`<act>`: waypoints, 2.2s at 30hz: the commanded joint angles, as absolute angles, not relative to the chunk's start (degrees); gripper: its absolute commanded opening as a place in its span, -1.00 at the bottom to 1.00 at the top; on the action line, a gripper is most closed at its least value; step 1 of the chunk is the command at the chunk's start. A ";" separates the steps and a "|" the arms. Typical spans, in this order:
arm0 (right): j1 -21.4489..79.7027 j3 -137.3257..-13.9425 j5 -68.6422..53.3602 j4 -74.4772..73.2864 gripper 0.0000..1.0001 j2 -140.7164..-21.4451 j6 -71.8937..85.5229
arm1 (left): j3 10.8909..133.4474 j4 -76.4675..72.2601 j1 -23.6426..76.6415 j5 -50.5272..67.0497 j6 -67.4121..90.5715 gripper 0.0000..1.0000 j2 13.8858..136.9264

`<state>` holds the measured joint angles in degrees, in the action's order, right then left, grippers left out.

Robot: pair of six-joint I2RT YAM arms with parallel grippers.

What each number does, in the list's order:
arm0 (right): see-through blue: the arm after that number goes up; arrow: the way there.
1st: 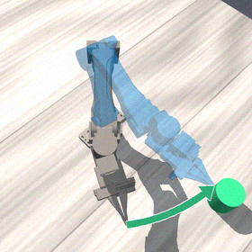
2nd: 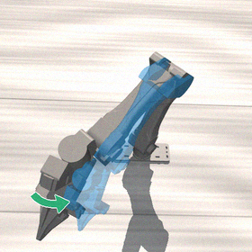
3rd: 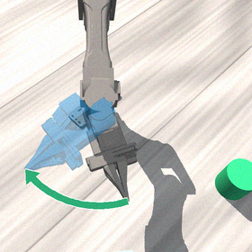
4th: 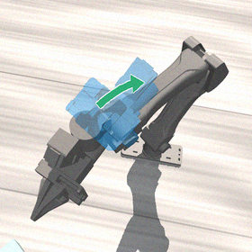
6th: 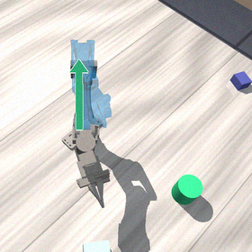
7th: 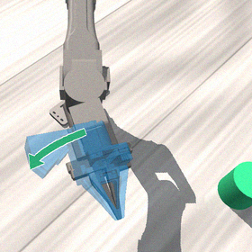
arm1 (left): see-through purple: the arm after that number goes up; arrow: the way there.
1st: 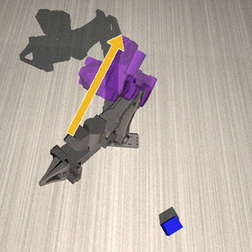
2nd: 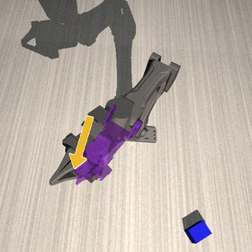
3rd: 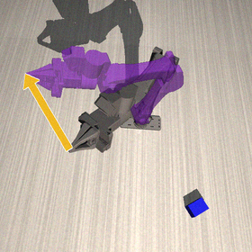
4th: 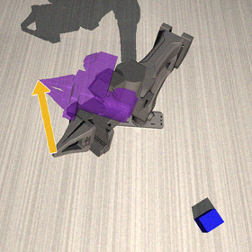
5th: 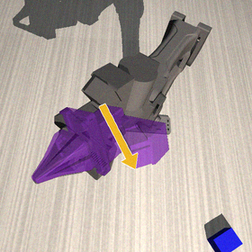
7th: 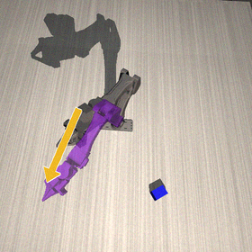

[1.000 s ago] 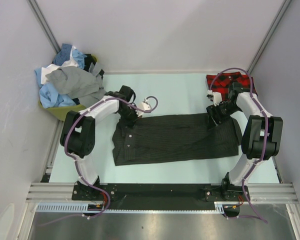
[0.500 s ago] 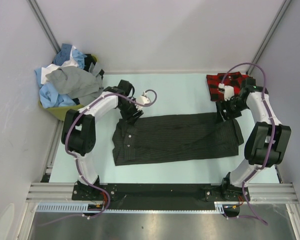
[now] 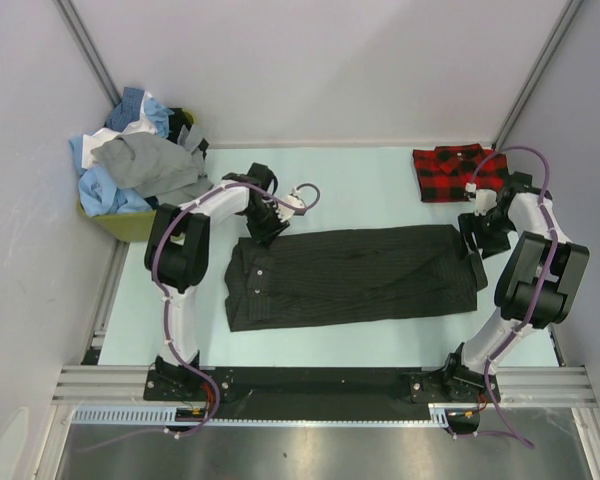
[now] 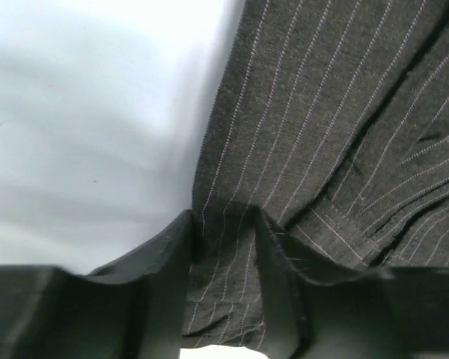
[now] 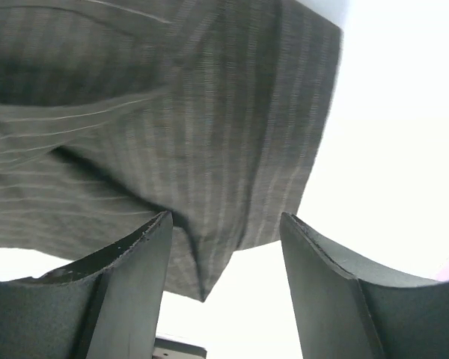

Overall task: Fold and stack the long sleeve shirts
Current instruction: Fold the shirt

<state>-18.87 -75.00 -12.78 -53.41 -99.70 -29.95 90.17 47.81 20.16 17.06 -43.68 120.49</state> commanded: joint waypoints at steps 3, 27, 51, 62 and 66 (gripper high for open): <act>-21.09 -75.67 -10.81 -52.21 0.29 -101.95 -28.92 | 88.42 50.27 18.81 15.65 -45.36 -0.92 120.32; -22.41 -63.64 -38.05 -49.75 0.19 -107.23 -9.33 | 74.18 50.27 3.08 16.43 -37.00 -1.00 111.01; -2.12 -120.20 -17.67 -43.76 -1.00 -140.24 -11.59 | 63.21 50.27 0.70 19.77 -34.36 -0.99 101.26; 3.95 -138.00 -10.38 -31.93 -1.00 -152.40 -13.97 | 55.73 50.45 11.77 21.61 -32.96 -1.00 97.82; 4.13 -138.34 -9.32 -28.13 -0.86 -152.23 -12.31 | 54.32 50.10 17.13 22.67 -30.33 -1.00 96.86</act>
<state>4.69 -137.86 -14.06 -36.40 -151.13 -12.25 57.39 47.72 12.29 19.75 -33.43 97.97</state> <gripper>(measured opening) 0.010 0.005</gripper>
